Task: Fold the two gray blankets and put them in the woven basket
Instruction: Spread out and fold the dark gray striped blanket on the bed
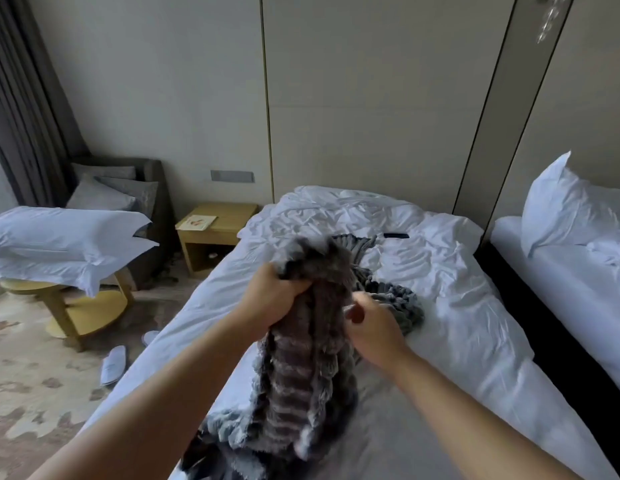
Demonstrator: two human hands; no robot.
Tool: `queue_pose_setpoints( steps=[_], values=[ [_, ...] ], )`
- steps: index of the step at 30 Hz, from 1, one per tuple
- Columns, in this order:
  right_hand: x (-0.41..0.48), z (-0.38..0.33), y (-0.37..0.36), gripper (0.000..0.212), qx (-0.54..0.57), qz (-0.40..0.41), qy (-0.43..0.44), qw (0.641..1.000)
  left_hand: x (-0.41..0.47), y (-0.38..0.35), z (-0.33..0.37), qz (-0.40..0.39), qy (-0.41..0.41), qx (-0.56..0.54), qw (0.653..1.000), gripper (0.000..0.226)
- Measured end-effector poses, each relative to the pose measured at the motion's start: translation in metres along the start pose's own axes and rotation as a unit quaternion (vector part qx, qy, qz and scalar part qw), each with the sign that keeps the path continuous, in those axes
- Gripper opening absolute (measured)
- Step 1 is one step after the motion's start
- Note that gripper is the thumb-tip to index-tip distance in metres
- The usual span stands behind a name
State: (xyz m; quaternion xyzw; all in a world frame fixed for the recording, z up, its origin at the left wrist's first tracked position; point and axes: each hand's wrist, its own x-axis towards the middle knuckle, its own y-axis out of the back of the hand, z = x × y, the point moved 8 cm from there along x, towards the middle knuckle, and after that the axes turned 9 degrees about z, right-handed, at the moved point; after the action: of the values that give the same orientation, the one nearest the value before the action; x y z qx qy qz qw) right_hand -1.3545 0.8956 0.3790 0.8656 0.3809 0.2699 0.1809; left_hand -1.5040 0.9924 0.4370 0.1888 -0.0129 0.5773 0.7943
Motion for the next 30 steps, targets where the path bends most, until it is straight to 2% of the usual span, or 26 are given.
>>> queue_pose_setpoints(
  steps=[2,3,4,5,8,10,11,12,13,14,15,16,17,18,19,21,22,24,25,26,28,29,30],
  values=[
    [-0.025,0.024,-0.033,0.035,0.089,-0.142,-0.053,0.984,-0.004,-0.003,-0.010,-0.003,0.139,-0.161,0.977,0.010],
    [-0.036,0.031,-0.047,0.051,0.143,-0.194,-0.085,0.967,-0.004,-0.004,-0.012,-0.009,0.182,-0.197,0.963,0.006],
    [-0.042,0.038,-0.057,0.061,0.165,-0.211,-0.103,0.958,-0.002,-0.005,-0.012,-0.020,0.208,-0.208,0.956,0.006],
    [-0.042,0.041,-0.061,0.059,0.169,-0.197,-0.106,0.960,0.000,-0.006,-0.012,-0.034,0.224,-0.207,0.952,0.010],
    [-0.022,0.039,-0.053,0.013,0.087,-0.088,-0.078,0.989,0.007,-0.005,-0.024,-0.053,0.261,-0.197,0.944,0.020],
    [-0.004,0.028,-0.038,0.015,0.056,-0.040,-0.069,0.995,0.019,0.014,-0.043,-0.003,0.272,-0.195,0.942,0.025],
    [0.006,0.024,-0.025,0.015,0.044,-0.007,-0.077,0.996,0.028,0.033,-0.055,0.047,0.255,-0.162,0.952,0.027],
    [0.015,0.022,-0.010,0.015,0.036,0.038,-0.090,0.995,0.035,0.054,-0.065,0.087,0.229,-0.070,0.967,0.030],
    [0.023,0.021,0.007,0.017,0.033,0.091,-0.108,0.990,0.038,0.074,-0.077,0.102,0.211,0.083,0.969,0.040],
    [0.030,0.022,0.023,0.020,0.046,0.139,-0.135,0.980,0.038,0.087,-0.087,0.094,0.203,0.234,0.946,0.057],
    [0.033,0.022,0.036,0.025,0.071,0.170,-0.171,0.968,0.036,0.090,-0.094,0.065,0.190,0.319,0.926,0.079],
    [0.035,0.022,0.041,0.030,0.087,0.175,-0.214,0.957,0.034,0.079,-0.095,0.023,0.160,0.336,0.928,0.103],
    [0.036,0.018,0.040,0.032,0.076,0.143,-0.243,0.956,0.029,0.059,-0.092,-0.030,0.111,0.315,0.942,0.124],
    [0.035,0.011,0.031,0.030,0.051,0.081,-0.255,0.962,0.022,0.032,-0.083,-0.085,0.036,0.302,0.949,0.137],
    [0.032,0.002,0.014,0.027,0.047,0.006,-0.254,0.966,0.013,0.006,-0.071,-0.129,-0.052,0.306,0.942,0.142],
    [0.022,-0.022,-0.025,0.028,0.124,-0.140,-0.218,0.958,-0.007,-0.037,-0.051,-0.182,-0.188,0.308,0.915,0.135],
    [0.020,-0.032,-0.040,0.032,0.180,-0.194,-0.197,0.944,-0.011,-0.047,-0.045,-0.190,-0.205,0.258,0.925,0.126],
    [0.022,-0.034,-0.048,0.039,0.308,-0.230,-0.201,0.901,-0.004,-0.045,-0.049,-0.170,-0.151,0.142,0.963,0.086],
    [0.028,-0.022,-0.045,0.038,0.352,-0.205,-0.225,0.885,0.001,-0.039,-0.059,-0.157,-0.113,0.123,0.974,0.065],
    [0.036,-0.001,-0.039,0.033,0.352,-0.156,-0.248,0.889,0.007,-0.033,-0.076,-0.150,-0.065,0.127,0.978,0.049],
    [0.040,0.058,-0.022,0.026,0.231,-0.042,-0.287,0.929,0.009,-0.025,-0.119,-0.167,0.059,0.177,0.968,0.015],
    [0.036,0.091,-0.016,0.024,0.180,0.001,-0.319,0.931,0.008,-0.019,-0.140,-0.173,0.115,0.210,0.955,0.004],
    [0.026,0.123,-0.014,0.024,0.153,0.026,-0.357,0.921,0.007,-0.015,-0.159,-0.166,0.157,0.239,0.944,0.019]
  ],
)
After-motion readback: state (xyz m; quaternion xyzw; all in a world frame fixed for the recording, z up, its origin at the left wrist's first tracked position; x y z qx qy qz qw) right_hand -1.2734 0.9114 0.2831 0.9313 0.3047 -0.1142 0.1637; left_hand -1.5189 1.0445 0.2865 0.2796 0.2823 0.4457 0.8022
